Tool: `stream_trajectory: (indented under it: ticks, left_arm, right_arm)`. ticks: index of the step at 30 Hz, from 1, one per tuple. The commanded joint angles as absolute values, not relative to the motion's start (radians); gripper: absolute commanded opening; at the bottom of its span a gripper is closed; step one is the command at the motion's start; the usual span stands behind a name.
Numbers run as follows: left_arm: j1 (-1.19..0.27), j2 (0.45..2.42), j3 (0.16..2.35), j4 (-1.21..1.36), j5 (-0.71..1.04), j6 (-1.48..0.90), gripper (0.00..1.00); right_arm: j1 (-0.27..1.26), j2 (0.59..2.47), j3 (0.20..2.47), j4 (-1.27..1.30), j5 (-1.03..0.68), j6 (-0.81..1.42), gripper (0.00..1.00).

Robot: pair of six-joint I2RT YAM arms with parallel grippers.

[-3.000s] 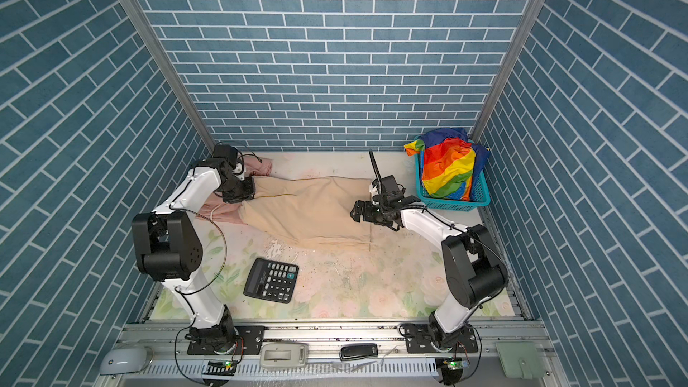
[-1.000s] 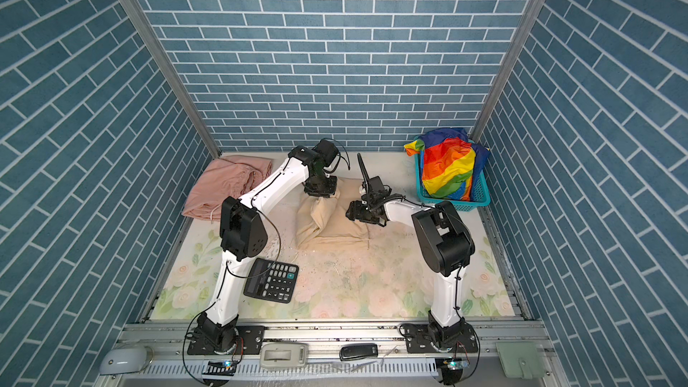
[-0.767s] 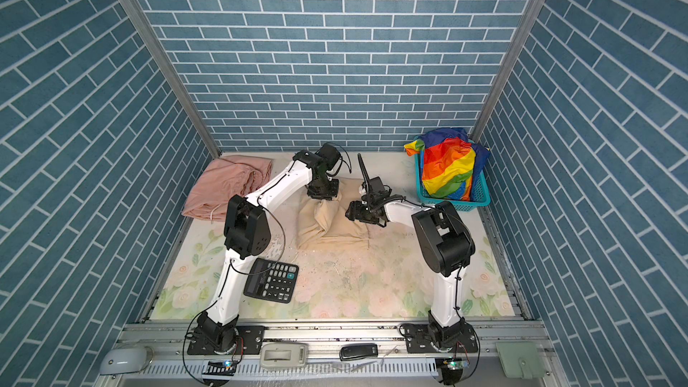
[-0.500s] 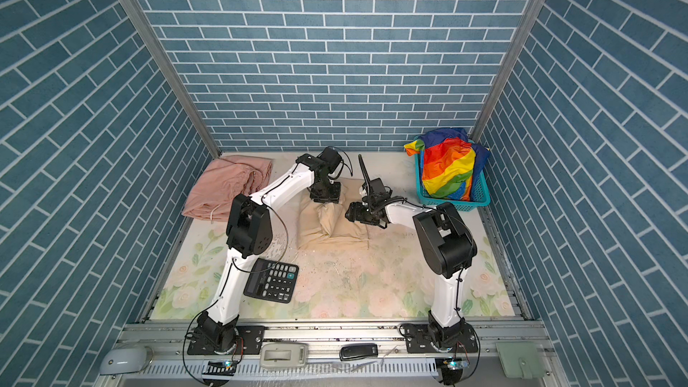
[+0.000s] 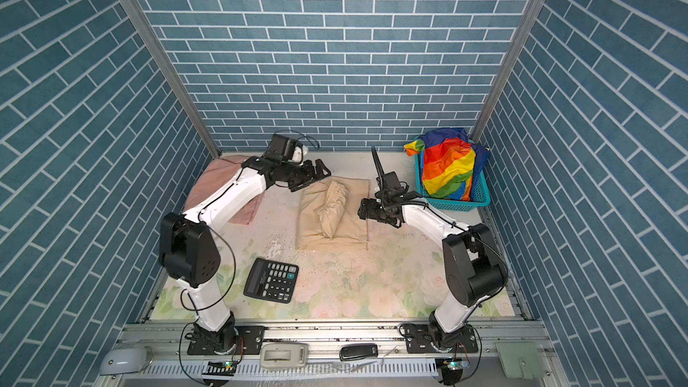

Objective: Fold and stack the shorts

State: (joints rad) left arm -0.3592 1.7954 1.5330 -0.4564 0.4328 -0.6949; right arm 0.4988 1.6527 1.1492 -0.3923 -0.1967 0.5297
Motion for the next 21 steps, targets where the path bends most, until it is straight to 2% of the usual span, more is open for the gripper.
stream_trajectory:
  ticks: [1,5,10,16,21]
  left_arm:
    - [-0.296,1.768,1.287,-0.091,0.567,-0.919,1.00]
    - [-0.261,1.750,1.124,0.148,0.612,-1.088,1.00]
    - [-0.259,1.806,0.991,0.459,0.589,-1.330,1.00]
    - [-0.258,1.856,0.945,0.514,0.554,-1.368,0.99]
    - [-0.258,1.907,0.906,0.538,0.546,-1.364,1.00]
  right_arm:
    - [0.590,1.688,1.228,-0.453,-0.095,0.485,0.93]
    - [0.730,1.790,1.359,-0.451,0.036,0.467,0.95]
    - [0.848,1.899,1.453,-0.418,0.208,0.457,0.98]
    - [0.930,2.014,1.538,-0.437,0.312,0.457,0.98]
    - [0.930,2.068,1.578,-0.486,0.408,0.440,0.98]
